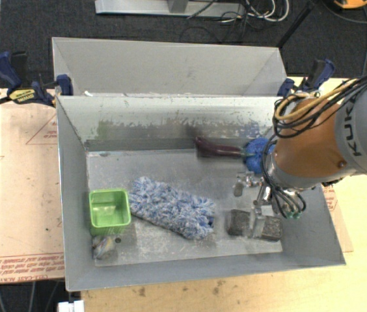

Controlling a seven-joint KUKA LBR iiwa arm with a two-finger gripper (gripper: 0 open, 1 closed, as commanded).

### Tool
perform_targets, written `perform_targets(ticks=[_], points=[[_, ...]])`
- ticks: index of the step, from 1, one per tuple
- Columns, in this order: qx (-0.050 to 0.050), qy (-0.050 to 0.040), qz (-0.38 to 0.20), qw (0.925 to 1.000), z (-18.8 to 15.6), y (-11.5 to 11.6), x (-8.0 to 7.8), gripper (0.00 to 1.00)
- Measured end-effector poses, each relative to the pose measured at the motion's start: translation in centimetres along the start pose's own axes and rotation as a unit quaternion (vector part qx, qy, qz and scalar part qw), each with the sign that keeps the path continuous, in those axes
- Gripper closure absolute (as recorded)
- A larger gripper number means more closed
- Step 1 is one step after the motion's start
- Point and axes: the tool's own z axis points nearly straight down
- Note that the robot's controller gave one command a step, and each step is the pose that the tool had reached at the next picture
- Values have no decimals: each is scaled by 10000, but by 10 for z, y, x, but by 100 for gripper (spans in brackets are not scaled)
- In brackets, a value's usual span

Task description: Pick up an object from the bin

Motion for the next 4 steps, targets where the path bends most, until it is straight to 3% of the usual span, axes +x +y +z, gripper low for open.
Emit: perform_targets(ticks=[1, 2, 3, 4], points=[[-17, 72, -551, 9985, 30, 1, 21, 0], [-14, 42, -1528, 9883, 34, -3, 26, 0], [-15, 35, -869, 9962, 43, 46, -4, 100], [-15, 35, -869, 9962, 43, 46, -4, 100]])
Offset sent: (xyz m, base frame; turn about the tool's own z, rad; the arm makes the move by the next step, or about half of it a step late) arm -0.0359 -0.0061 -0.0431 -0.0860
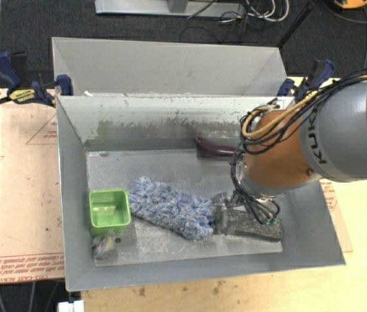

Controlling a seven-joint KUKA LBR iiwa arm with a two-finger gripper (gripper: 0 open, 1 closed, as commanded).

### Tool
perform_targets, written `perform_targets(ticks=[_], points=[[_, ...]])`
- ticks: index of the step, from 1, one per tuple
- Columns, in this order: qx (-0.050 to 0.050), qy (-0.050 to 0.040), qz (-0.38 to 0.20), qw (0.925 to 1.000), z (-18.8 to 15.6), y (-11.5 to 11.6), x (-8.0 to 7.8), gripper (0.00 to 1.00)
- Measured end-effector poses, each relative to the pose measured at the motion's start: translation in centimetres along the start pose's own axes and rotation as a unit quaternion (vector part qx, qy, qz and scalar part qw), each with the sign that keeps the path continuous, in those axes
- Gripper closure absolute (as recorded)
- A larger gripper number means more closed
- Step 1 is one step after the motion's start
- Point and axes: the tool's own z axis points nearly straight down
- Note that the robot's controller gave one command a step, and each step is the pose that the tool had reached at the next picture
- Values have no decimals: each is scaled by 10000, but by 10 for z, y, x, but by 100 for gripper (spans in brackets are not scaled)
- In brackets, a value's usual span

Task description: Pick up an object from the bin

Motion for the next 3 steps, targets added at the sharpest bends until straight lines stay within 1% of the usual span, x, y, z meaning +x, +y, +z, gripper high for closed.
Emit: perform_targets(ticks=[1, 2, 3], points=[[-6, 43, 5, 10000, -46, -6, 18, 100], [5, -4, 7, 10000, -145, 10, 19, 0], [6, 0, 6, 10000, -145, 10, 19, 0]])
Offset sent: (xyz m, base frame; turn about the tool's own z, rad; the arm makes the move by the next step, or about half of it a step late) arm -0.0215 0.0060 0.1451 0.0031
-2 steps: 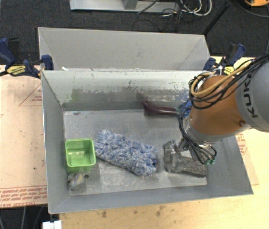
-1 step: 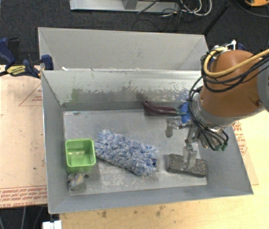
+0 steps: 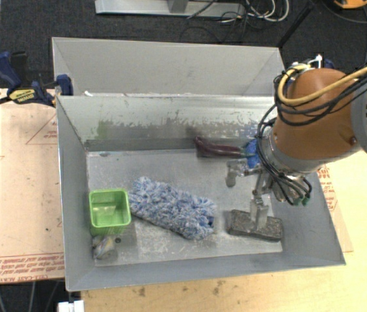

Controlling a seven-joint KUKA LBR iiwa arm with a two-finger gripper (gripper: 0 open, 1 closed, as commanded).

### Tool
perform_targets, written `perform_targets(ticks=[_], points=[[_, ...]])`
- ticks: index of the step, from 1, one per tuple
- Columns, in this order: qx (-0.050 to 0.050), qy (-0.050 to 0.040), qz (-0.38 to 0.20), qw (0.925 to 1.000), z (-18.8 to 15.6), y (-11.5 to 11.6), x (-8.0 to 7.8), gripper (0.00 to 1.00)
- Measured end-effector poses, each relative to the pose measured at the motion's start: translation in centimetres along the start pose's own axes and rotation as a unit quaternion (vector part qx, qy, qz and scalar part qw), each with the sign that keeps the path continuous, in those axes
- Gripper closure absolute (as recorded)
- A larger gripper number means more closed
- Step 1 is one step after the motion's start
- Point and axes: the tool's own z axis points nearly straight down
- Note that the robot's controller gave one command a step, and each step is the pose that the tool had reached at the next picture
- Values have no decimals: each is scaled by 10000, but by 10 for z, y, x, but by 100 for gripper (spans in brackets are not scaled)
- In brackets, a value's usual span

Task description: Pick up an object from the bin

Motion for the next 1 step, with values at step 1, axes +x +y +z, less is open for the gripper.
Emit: perform_targets(ticks=[1], points=[[4, -18, -414, 9991, 36, 9, 5, 0]])
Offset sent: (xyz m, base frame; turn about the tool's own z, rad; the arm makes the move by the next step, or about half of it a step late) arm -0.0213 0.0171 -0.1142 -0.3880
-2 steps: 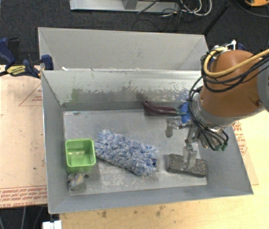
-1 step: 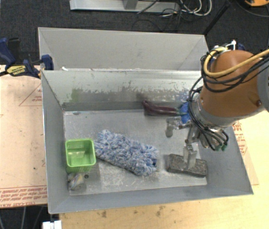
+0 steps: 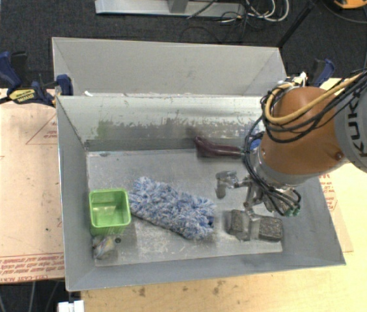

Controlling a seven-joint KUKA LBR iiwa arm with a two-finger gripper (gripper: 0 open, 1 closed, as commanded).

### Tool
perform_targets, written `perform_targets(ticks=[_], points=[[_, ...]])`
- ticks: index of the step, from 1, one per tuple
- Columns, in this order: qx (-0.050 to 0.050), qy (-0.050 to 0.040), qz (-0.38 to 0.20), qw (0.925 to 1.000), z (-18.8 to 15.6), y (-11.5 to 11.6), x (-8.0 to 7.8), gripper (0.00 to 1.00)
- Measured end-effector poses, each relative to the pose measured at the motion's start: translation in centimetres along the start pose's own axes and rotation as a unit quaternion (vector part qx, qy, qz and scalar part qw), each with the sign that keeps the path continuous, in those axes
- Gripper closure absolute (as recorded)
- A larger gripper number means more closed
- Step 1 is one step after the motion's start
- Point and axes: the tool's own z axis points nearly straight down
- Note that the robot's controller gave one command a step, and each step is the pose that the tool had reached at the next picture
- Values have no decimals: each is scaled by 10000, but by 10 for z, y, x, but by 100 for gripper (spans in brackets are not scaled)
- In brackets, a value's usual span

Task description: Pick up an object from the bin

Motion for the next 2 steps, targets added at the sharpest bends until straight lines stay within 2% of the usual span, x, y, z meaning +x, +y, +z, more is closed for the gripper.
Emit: perform_targets(ticks=[1, 2], points=[[-8, 15, -1172, 9931, 52, 9, 8, 0], [-15, 30, -1052, 9944, 75, 25, -8, 0]])
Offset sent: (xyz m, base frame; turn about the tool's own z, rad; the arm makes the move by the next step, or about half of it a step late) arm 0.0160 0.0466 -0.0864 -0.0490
